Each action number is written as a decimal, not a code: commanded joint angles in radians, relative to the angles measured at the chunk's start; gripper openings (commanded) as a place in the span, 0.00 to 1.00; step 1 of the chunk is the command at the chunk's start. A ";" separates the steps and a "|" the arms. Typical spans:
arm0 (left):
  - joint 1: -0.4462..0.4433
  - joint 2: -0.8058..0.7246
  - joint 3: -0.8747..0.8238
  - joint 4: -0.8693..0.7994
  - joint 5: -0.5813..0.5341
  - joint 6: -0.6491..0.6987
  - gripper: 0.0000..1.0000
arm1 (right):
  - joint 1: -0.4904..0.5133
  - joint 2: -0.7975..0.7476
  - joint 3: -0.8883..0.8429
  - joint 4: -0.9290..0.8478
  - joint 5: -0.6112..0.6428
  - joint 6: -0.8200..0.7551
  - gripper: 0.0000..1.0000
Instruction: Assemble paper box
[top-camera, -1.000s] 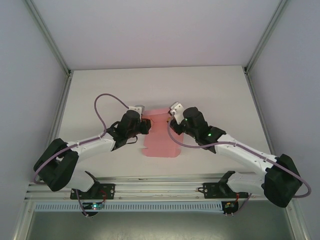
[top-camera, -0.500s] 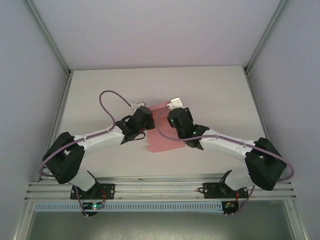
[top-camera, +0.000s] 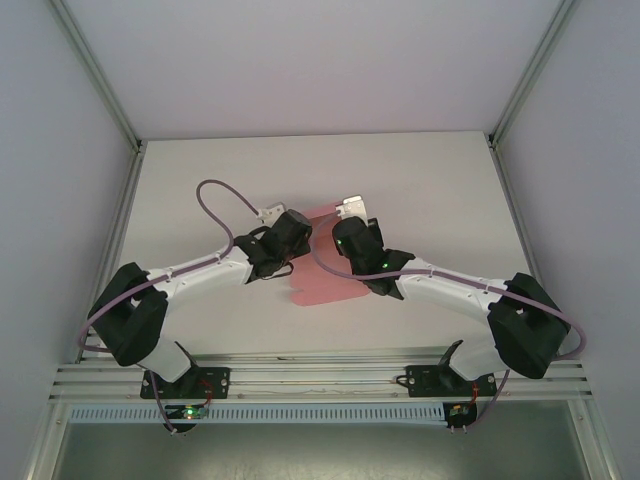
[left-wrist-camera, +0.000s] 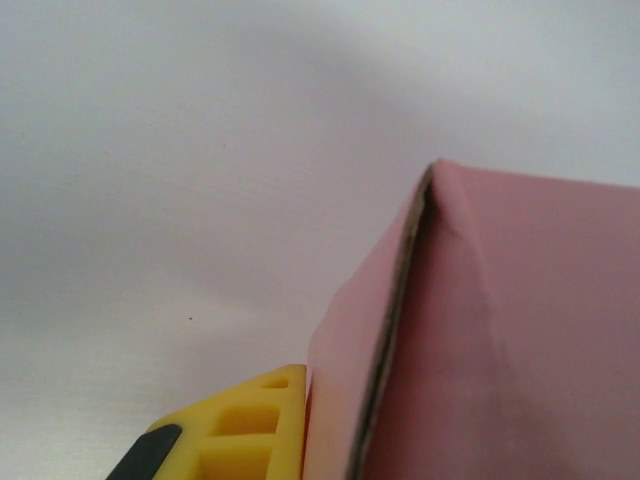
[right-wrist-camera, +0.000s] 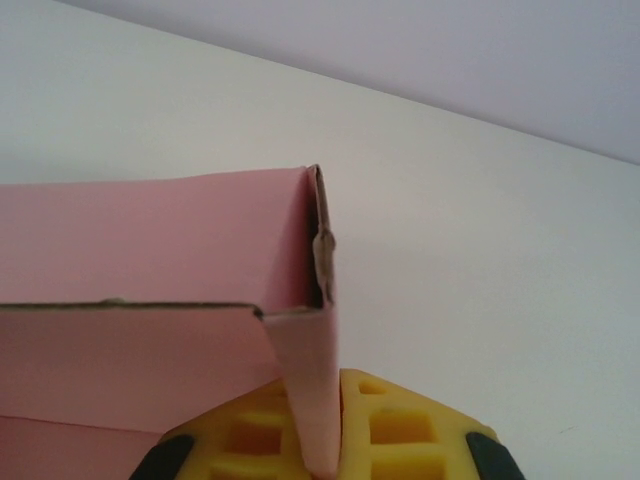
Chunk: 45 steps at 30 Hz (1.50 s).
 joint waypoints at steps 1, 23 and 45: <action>0.092 -0.009 -0.055 -0.363 -0.376 -0.149 0.00 | -0.099 -0.050 -0.009 -0.184 0.493 0.076 0.00; 0.065 -0.043 -0.094 0.180 0.125 0.274 0.00 | -0.108 -0.266 -0.213 0.205 -0.625 -0.132 0.98; 0.063 -0.032 -0.084 0.174 0.204 0.292 0.00 | -0.237 -0.223 -0.116 0.012 -0.725 -0.214 0.79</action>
